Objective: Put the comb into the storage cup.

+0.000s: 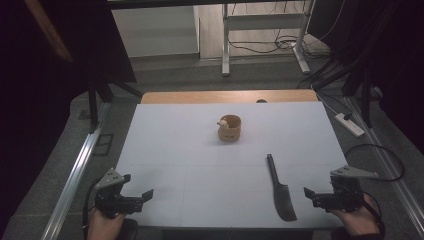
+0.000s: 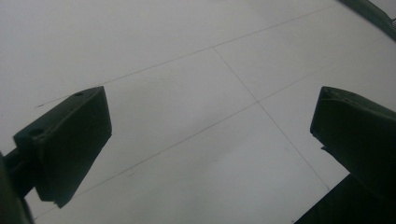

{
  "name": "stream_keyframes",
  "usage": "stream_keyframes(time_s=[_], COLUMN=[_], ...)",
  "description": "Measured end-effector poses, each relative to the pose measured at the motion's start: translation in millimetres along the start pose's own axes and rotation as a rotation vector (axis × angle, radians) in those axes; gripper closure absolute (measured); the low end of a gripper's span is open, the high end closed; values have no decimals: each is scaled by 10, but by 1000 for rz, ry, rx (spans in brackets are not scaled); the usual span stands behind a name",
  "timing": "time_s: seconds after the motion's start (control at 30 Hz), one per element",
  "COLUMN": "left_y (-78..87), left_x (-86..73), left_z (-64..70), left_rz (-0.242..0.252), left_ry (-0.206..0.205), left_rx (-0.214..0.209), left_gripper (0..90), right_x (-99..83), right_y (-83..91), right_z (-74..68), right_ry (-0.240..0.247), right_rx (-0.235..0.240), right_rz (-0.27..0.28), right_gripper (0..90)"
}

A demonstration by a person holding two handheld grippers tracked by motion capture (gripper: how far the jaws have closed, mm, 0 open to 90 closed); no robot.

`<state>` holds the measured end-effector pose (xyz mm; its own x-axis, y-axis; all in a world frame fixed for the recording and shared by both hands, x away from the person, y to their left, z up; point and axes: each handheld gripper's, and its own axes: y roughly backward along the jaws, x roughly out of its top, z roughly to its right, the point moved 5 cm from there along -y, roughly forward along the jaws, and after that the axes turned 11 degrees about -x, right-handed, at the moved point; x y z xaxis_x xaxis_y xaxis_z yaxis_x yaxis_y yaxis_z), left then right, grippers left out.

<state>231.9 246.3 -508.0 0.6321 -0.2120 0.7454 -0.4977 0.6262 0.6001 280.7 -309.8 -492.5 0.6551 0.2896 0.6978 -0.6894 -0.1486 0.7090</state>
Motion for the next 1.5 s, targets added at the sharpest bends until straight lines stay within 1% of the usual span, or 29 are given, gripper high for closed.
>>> stream_keyframes(time_s=[0.13, 0.23, 0.43, 0.83, 1.0, 1.03, 1.07, 1.1, 1.23, 1.33, 1.5], left_y=[-4, -3, 3, 3, 3, 5, 5, 7, 9, 8, 11], left_x=[0, 0, 0, 0, 1, 0, 0, 0, 0, 0, -1], left_z=[1, -8, -21, -24, -24, -26, -26, -28, -31, -33, -37], left_rz=[-2, 0, 4, 7, 7, 7, 7, 9, 9, 11, 15], left_ry=[-1, 8, 18, 20, 19, 22, 22, 25, 26, 29, 35], left_rx=[-2, -11, -15, -20, -20, -21, -21, -22, -22, -25, -26], left_gripper=[0, 0, 0, 3, 3, 4, 4, 4, 4, 4, 4], right_x=[0, -2, -4, -5, -3, 0, 0, 5, 20, 48, 68], right_y=[2, -3, -6, -13, -17, -19, -19, -25, -31, -35, -48], right_z=[-7, -13, -16, -33, -59, -74, -74, -84, -88, -101, -114], right_ry=[5, 10, 14, 33, 52, 65, 65, 78, 81, 82, 92], right_rx=[-1, -2, 0, 11, 29, 40, 40, 45, 54, 70, 74], right_rz=[0, -6, -10, -19, -25, -28, -28, -27, -30, -26, -25], right_gripper=[0, 0, 0, 0, 0, 0, 0, 0, 0, 0, 0])
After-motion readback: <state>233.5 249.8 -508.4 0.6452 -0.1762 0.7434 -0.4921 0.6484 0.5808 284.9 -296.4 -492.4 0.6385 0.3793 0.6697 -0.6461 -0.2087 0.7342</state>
